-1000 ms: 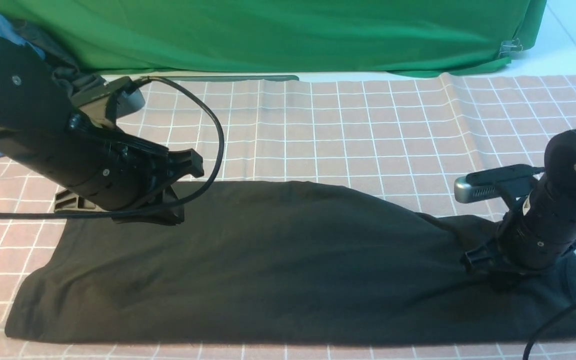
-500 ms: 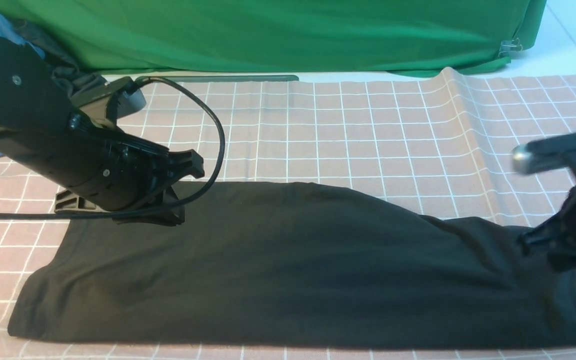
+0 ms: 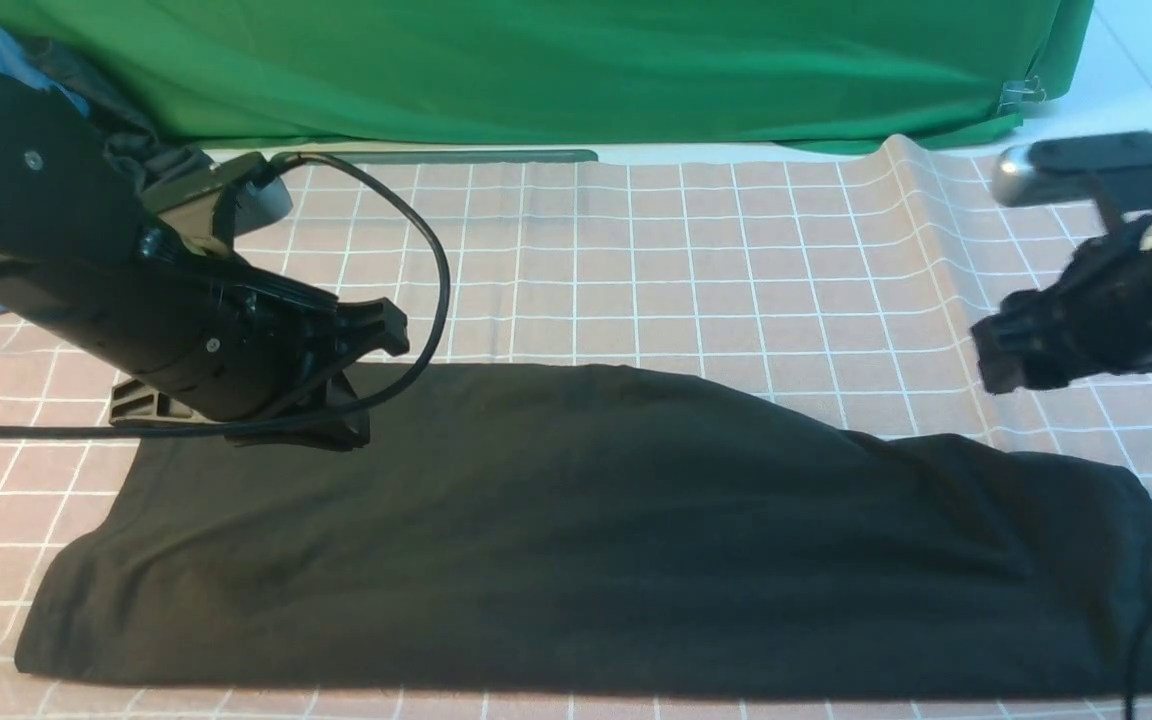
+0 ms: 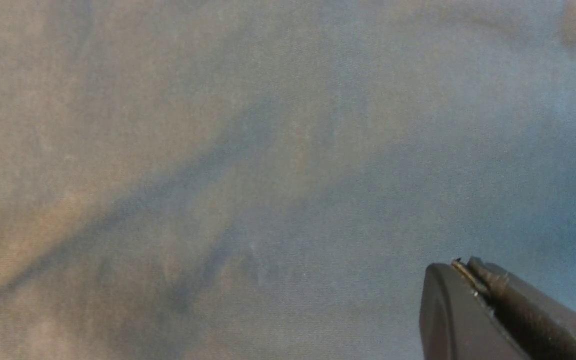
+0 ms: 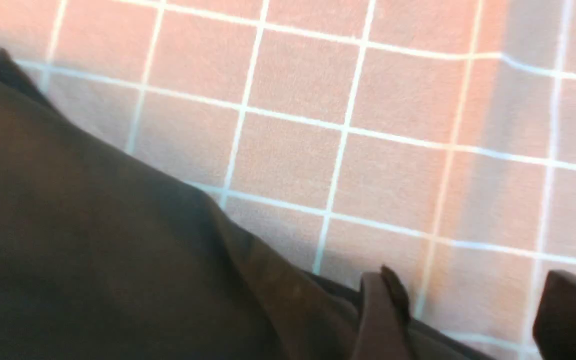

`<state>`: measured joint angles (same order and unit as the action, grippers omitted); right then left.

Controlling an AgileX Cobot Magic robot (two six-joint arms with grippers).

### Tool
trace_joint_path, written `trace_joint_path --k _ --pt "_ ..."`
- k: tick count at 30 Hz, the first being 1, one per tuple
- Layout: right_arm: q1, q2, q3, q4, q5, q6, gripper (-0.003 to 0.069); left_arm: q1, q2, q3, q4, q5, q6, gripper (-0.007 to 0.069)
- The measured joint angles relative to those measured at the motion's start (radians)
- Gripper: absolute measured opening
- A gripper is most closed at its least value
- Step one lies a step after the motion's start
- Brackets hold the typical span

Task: Fold a long-sleeved shirt over a pink coffee tablecloth.
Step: 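Pull the folded dark garment lengthwise by its ends to straighten it flat on the table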

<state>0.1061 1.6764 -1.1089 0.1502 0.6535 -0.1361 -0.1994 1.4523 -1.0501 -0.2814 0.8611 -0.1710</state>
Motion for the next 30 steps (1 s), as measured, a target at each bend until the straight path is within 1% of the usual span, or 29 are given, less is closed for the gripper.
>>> trace_joint_path --k 2,5,7,12,13,14,15,16,17,19,21,23,30 --pt "0.000 0.040 -0.014 0.018 0.013 -0.024 0.0447 0.000 0.000 0.000 0.000 0.000 0.000 0.0013" --pt "0.000 0.120 -0.030 0.086 0.055 -0.086 0.0448 0.000 0.000 0.000 0.000 -0.005 0.000 0.0013" --pt "0.000 0.138 -0.030 0.108 0.072 -0.114 0.0448 0.000 0.000 0.000 0.000 -0.013 0.000 0.0013" --pt "0.000 0.146 -0.032 0.119 0.082 -0.161 0.0446 0.000 0.000 0.000 0.000 -0.026 0.000 0.0013" --pt "0.000 0.146 -0.032 0.121 0.082 -0.169 0.0435 0.000 0.000 0.000 0.000 -0.027 0.000 0.0013" --pt "0.000 0.146 -0.032 0.122 0.082 -0.180 0.0414 0.000 0.000 0.000 0.000 -0.029 0.000 0.0013" --pt "0.000 0.146 -0.032 0.122 0.082 -0.193 0.0370 0.000 0.000 0.000 0.000 -0.034 0.000 0.0013" --pt "0.000 0.146 -0.032 0.122 0.082 -0.208 0.0340 0.000 0.000 0.000 0.000 -0.036 0.000 0.0013" --pt "0.000 0.146 -0.032 0.123 0.082 -0.227 0.0270 0.000 0.000 0.000 0.000 -0.041 0.003 0.0013" --pt "0.000 0.149 -0.032 0.124 0.078 -0.247 0.0159 0.000 0.000 0.000 0.000 -0.043 0.003 0.0013" --pt "0.000 0.152 -0.032 0.123 0.076 -0.257 0.0074 0.000 0.000 0.000 0.001 -0.043 0.003 0.0013" --pt "0.000 0.159 -0.032 0.111 0.072 -0.260 0.0050 0.000 0.000 0.000 0.003 -0.043 0.003 0.0013" --pt "0.000 0.158 -0.041 0.076 0.063 -0.250 0.0050 0.000 0.000 0.000 0.012 -0.037 0.003 0.0013"
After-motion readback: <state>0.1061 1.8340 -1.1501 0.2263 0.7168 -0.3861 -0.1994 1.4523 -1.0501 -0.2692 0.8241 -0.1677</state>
